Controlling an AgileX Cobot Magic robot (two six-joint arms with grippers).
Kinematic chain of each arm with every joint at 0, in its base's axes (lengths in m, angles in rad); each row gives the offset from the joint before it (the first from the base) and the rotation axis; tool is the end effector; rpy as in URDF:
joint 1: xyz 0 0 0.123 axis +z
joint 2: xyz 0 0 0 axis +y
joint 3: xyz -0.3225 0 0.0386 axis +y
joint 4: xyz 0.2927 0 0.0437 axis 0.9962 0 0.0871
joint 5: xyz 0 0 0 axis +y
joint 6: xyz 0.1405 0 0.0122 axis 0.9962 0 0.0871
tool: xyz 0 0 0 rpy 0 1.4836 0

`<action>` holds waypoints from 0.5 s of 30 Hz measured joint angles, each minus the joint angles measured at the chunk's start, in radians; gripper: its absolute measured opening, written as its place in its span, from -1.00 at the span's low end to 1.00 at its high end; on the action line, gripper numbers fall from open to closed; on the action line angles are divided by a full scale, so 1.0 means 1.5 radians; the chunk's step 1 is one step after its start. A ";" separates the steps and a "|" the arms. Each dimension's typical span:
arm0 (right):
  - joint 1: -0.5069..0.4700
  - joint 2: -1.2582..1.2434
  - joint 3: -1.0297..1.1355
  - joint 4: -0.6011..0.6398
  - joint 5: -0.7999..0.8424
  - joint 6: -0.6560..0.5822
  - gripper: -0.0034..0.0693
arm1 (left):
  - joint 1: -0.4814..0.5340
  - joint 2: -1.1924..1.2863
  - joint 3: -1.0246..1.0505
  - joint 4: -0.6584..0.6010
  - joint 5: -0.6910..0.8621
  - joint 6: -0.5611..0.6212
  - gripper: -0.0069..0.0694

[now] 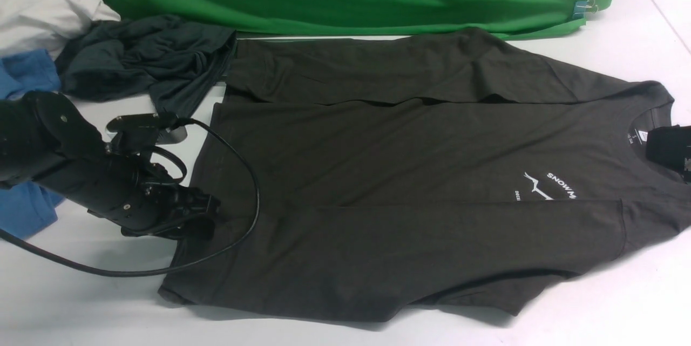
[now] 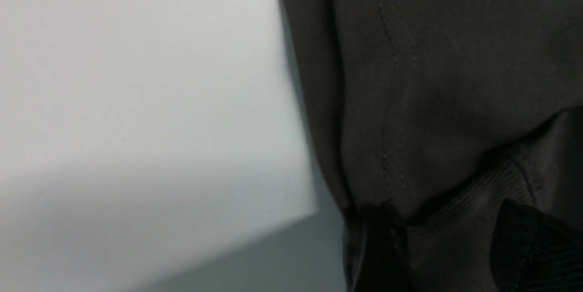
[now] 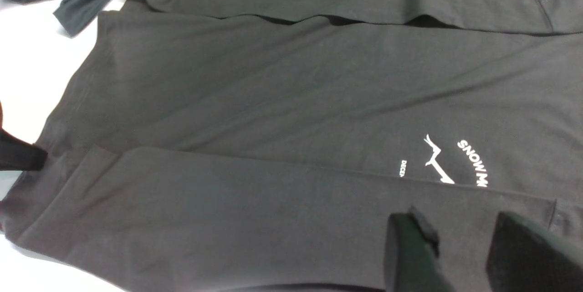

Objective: Fold a long-sleeved shirt on a white desktop.
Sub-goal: 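Grasp the left edge of the dark T-shirt lying flat on the table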

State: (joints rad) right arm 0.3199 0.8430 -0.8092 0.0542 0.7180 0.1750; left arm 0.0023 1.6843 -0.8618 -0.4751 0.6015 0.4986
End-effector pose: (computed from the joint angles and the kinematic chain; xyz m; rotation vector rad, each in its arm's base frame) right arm 0.2065 0.0737 0.3363 -0.1368 2.2507 0.3296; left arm 0.3447 -0.0357 0.1236 0.1880 2.8159 -0.3507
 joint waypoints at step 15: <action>0.000 0.000 0.000 0.000 0.010 0.000 -0.24 | 0.000 0.021 -0.003 0.008 0.001 -0.002 -0.38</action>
State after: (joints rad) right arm 0.3199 0.8430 -0.8092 0.0542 0.7336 0.1750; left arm 0.0023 1.7161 -0.8663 -0.4627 0.6028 0.4962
